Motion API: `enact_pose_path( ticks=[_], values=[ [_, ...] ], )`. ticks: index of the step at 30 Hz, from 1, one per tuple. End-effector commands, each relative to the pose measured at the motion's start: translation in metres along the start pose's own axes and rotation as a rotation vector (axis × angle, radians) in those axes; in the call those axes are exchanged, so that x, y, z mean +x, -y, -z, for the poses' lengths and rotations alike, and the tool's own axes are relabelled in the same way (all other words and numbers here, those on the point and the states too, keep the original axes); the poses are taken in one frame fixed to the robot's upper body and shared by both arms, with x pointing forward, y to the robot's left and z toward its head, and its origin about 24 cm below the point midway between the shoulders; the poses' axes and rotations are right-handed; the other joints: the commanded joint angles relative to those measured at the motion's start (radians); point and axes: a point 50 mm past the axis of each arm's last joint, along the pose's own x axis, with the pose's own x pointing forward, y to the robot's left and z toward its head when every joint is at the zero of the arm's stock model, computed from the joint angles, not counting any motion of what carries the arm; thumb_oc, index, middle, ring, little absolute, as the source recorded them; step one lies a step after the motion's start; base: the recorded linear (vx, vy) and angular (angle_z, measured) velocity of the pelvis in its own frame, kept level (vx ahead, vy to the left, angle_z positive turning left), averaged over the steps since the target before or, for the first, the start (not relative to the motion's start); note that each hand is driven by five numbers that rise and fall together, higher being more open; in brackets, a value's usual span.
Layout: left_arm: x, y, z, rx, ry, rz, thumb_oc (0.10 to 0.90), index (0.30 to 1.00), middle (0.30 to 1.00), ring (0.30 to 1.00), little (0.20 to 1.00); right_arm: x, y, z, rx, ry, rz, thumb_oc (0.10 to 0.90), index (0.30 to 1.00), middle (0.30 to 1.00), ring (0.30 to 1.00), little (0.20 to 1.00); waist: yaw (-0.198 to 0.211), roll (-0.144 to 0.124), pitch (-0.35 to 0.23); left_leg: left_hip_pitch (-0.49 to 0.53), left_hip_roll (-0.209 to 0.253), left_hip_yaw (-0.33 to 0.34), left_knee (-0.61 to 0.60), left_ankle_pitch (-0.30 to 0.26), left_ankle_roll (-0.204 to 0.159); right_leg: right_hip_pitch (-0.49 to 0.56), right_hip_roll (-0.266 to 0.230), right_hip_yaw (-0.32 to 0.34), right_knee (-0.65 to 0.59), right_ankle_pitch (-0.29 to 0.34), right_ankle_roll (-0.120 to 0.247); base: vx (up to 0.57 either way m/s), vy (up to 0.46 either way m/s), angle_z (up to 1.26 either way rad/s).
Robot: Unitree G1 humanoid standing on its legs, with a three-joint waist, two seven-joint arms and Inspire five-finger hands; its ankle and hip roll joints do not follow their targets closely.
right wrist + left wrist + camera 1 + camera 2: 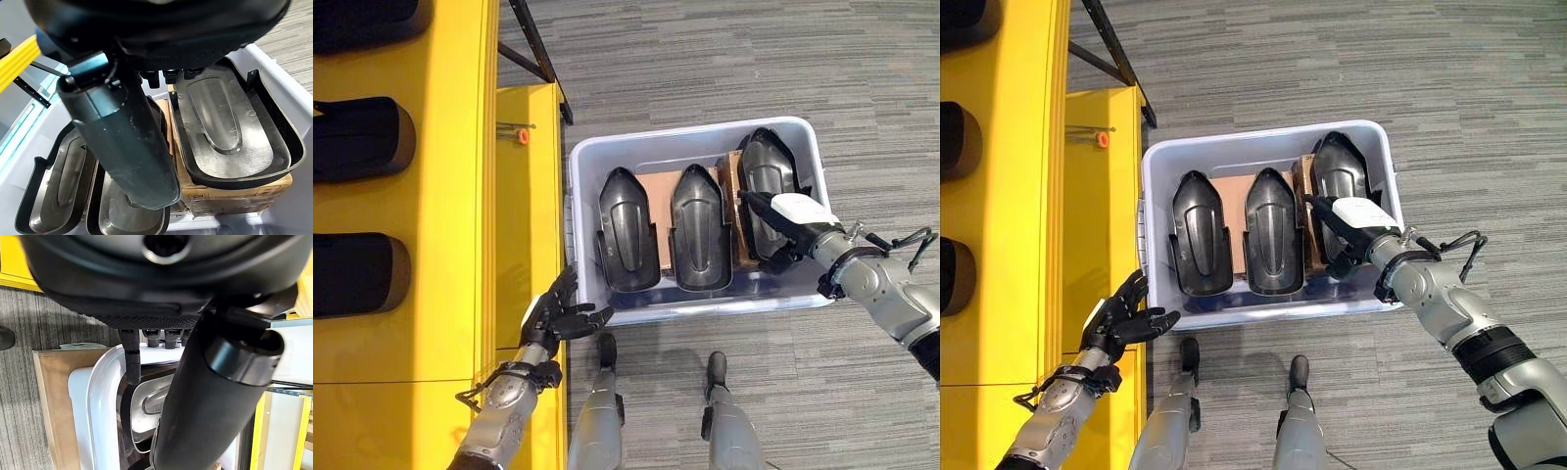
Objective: Move parts from the plastic box to the shelf.
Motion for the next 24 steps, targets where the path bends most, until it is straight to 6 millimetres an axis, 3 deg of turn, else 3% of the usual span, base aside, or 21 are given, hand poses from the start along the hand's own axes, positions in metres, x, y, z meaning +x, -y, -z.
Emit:
enact_pose_path(
  ticks=[1,24],
  values=[
    [0.003,0.018,-0.011,0.004,0.063,0.094,0.900,1.000,1.000,1.000,1.000,-0.003,0.045,-0.016,-0.108,0.100,0.157,0.900,1.000,1.000,1.000,1.000,-0.023,-0.026,-0.057,0.044,0.073,0.007,0.128,-0.144,-0.023,-0.129,-0.017,0.015,0.131,-0.029,-0.019,0.00,0.000,0.00],
    [0.002,0.015,-0.014,-0.002,0.075,0.084,0.900,1.000,1.000,1.000,1.000,-0.005,0.035,0.000,-0.137,0.021,0.143,0.900,1.000,1.000,1.000,1.000,-0.030,-0.008,-0.031,0.000,0.066,0.011,0.145,-0.145,-0.023,-0.188,-0.012,0.028,0.156,-0.027,-0.020,0.00,-0.002,-0.01]
  ],
)
